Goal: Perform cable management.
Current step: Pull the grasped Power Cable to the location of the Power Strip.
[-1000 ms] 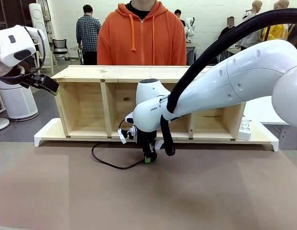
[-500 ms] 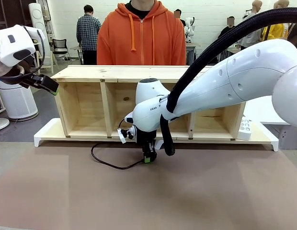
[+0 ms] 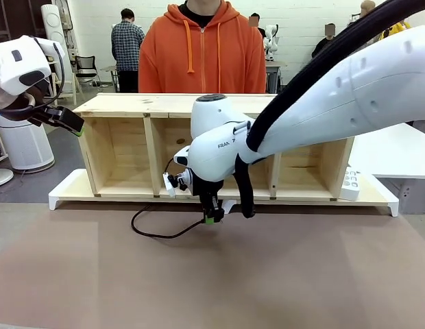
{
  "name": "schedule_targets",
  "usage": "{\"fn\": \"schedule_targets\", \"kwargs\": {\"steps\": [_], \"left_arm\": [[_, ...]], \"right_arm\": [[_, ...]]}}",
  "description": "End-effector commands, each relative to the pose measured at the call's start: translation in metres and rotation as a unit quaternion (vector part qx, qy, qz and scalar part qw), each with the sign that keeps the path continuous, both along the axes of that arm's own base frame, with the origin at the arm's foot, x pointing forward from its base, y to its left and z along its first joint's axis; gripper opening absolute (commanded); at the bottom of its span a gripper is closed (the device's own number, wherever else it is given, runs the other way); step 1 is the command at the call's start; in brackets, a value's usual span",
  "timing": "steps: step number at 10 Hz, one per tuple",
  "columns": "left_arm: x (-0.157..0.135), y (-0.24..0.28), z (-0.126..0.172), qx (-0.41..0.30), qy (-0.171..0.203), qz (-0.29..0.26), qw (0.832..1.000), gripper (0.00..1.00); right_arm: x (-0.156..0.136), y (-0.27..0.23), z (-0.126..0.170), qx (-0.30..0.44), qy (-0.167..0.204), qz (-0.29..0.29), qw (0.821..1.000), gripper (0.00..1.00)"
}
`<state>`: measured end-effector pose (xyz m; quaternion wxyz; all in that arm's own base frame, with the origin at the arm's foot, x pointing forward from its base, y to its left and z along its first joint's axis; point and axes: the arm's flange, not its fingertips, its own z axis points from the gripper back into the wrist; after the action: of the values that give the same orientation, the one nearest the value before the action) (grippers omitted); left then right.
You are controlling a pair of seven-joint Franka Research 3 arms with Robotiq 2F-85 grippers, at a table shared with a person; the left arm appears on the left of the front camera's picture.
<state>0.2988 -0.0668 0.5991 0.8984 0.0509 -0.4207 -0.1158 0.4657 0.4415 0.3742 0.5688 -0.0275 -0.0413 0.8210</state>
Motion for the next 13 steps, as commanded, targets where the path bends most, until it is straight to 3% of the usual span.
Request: {"fn": "schedule_targets", "kwargs": {"steps": [1,3,8,13], "left_arm": [[0.001,0.000,0.000,0.000,-0.002,0.000,1.000,1.00],[0.001,0.000,0.000,0.000,-0.002,0.000,1.000,1.00],[0.001,0.000,0.000,0.000,-0.002,0.000,1.000,1.00],[0.001,0.000,0.000,0.000,-0.002,0.000,1.000,1.00]], "right_arm": [[-0.032,-0.029,0.009,0.003,-0.016,-0.031,0.999,0.16],[-0.056,-0.054,0.022,-0.005,-0.009,-0.041,0.999,0.16],[-0.112,-0.112,0.057,0.019,-0.070,-0.127,0.989,0.16],[-0.164,-0.147,0.073,0.041,-0.130,-0.192,0.972,0.16]]}}
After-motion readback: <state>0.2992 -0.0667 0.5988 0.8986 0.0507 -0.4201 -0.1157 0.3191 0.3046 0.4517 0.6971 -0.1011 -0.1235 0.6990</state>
